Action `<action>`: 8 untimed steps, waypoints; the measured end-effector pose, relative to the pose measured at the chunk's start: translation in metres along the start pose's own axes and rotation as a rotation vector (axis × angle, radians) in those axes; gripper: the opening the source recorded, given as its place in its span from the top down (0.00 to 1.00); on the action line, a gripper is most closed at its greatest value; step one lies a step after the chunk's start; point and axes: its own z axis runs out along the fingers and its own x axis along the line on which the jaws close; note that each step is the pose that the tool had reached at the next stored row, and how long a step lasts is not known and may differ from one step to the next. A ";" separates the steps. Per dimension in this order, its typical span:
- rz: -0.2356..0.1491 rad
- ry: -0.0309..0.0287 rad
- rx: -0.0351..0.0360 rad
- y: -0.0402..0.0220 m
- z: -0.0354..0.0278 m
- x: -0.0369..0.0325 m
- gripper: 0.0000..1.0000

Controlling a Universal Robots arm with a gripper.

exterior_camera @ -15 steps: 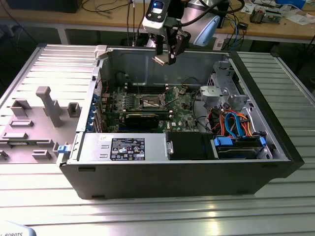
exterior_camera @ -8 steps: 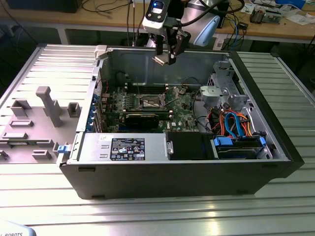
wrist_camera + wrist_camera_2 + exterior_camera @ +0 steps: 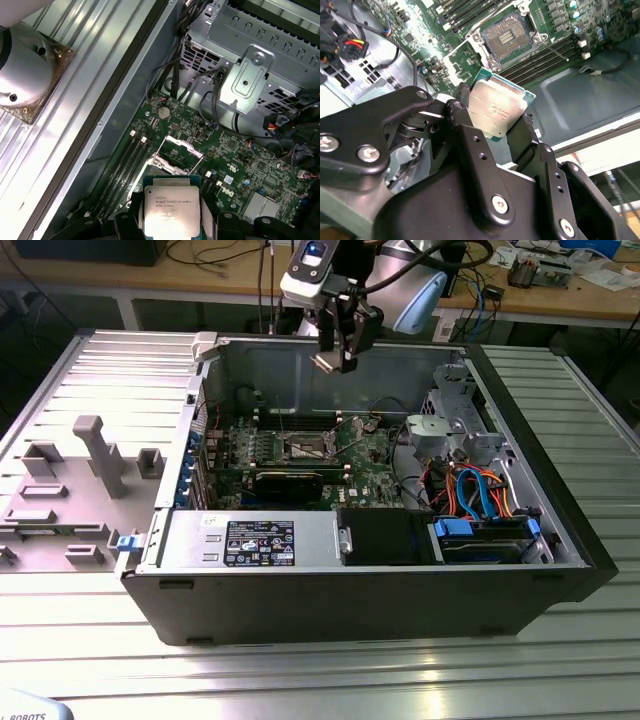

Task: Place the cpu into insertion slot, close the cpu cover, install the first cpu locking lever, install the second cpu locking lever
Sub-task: 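Place the cpu into insertion slot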

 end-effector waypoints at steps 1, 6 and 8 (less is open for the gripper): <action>0.023 -0.0020 -0.0004 0.0000 0.0001 0.0000 0.46; 0.109 -0.0097 -0.0021 0.0000 0.0004 0.0000 0.46; 0.148 -0.0133 -0.0028 -0.0001 0.0004 0.0000 0.46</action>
